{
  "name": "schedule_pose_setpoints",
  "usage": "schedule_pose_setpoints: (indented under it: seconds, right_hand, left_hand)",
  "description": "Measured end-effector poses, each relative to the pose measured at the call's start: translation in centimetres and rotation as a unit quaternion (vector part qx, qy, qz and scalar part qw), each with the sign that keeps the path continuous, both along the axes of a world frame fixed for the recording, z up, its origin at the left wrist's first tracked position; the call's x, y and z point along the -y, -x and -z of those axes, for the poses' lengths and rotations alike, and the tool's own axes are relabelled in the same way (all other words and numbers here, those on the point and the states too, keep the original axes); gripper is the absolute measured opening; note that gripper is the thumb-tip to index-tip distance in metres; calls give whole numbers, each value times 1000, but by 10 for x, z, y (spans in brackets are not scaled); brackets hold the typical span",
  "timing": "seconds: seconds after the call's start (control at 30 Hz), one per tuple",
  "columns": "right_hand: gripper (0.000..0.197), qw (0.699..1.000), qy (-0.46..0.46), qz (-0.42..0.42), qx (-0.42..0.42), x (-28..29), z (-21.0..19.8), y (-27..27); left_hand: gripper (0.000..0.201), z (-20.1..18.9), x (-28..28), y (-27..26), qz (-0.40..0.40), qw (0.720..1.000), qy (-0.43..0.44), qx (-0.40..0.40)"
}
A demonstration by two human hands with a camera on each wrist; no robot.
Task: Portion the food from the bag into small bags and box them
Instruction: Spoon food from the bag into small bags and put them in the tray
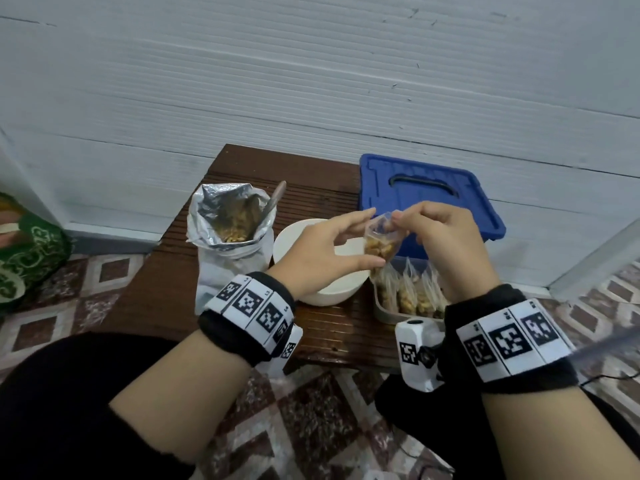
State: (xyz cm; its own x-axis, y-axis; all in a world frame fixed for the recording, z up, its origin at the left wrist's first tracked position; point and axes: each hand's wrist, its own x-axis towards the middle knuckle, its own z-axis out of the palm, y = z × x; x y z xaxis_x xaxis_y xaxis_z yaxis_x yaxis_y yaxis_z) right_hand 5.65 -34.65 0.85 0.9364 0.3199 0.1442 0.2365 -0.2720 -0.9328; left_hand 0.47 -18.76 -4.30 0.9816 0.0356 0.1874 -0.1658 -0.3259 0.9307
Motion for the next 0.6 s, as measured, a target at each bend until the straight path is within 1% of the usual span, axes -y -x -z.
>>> schedule_pose_setpoints:
  seconds: [0.03, 0.1, 0.2, 0.3, 0.37, 0.43, 0.5, 0.6]
  right_hand:
    - [22, 1000, 6, -4, -2, 0, -1, 1]
    - [24, 1000, 17, -16, -13, 1, -1, 1]
    - [26, 999, 28, -23, -30, 0, -1, 1]
    - [32, 999, 32, -8, -22, -2, -2, 4]
    - [37, 997, 69, -15, -12, -2, -3, 6]
    - [39, 991, 129, -27, 5, -2, -2, 6]
    - [33, 984, 174, -25, 34, -3, 0, 5]
    - [14, 980, 187, -11, 72, -1, 1, 5]
  left_hand:
    - [67, 4, 0, -1, 5, 1000, -11, -7]
    - [58, 9, 2, -2, 1, 1000, -24, -5]
    - [48, 12, 5, -2, -27, 999, -19, 13]
    - [42, 14, 5, -3, -65, 997, -32, 12]
    - [36, 13, 6, -2, -84, 996, -32, 14]
    - [34, 11, 7, -1, -97, 995, -19, 20]
    - [33, 11, 9, -1, -105, 994, 4, 19]
    - [35, 15, 13, -3, -110, 993, 30, 2]
